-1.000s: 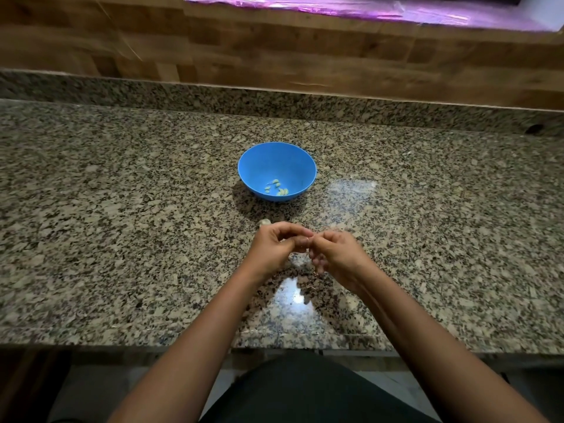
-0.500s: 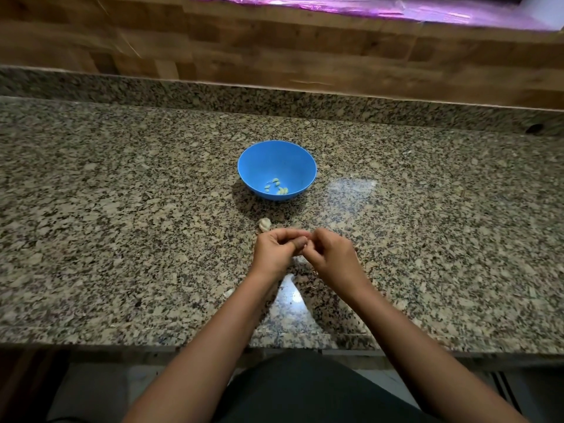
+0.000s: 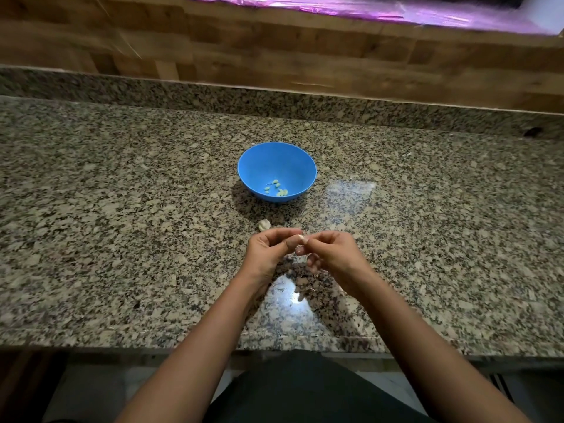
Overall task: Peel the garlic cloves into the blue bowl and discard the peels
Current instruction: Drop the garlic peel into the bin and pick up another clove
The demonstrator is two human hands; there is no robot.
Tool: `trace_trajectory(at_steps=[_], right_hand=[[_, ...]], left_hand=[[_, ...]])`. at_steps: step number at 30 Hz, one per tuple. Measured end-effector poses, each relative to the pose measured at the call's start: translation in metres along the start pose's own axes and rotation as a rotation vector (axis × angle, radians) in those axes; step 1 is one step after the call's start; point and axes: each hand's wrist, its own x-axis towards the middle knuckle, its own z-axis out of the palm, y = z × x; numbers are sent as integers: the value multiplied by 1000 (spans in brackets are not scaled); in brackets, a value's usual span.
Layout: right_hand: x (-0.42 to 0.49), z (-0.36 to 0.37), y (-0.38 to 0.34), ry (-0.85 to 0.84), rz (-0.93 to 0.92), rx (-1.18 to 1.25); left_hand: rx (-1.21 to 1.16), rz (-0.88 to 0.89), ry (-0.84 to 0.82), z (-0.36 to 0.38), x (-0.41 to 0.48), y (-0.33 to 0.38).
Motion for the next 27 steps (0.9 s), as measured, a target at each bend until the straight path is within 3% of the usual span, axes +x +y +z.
trace_trajectory(at_steps=[8,19,24,27], right_hand=[[5,-4,-2,-85,43,138],[11,0,2,30,-36,109],[13,0,4,63,-44,-69],[13,-4,7,80,-42,-348]], left_hand=[[-20,29,12,0,1,2],[13,70,16,4,4,9],[-78,24,-5,5,3,9],[-182,-45,-9,3,5,7]])
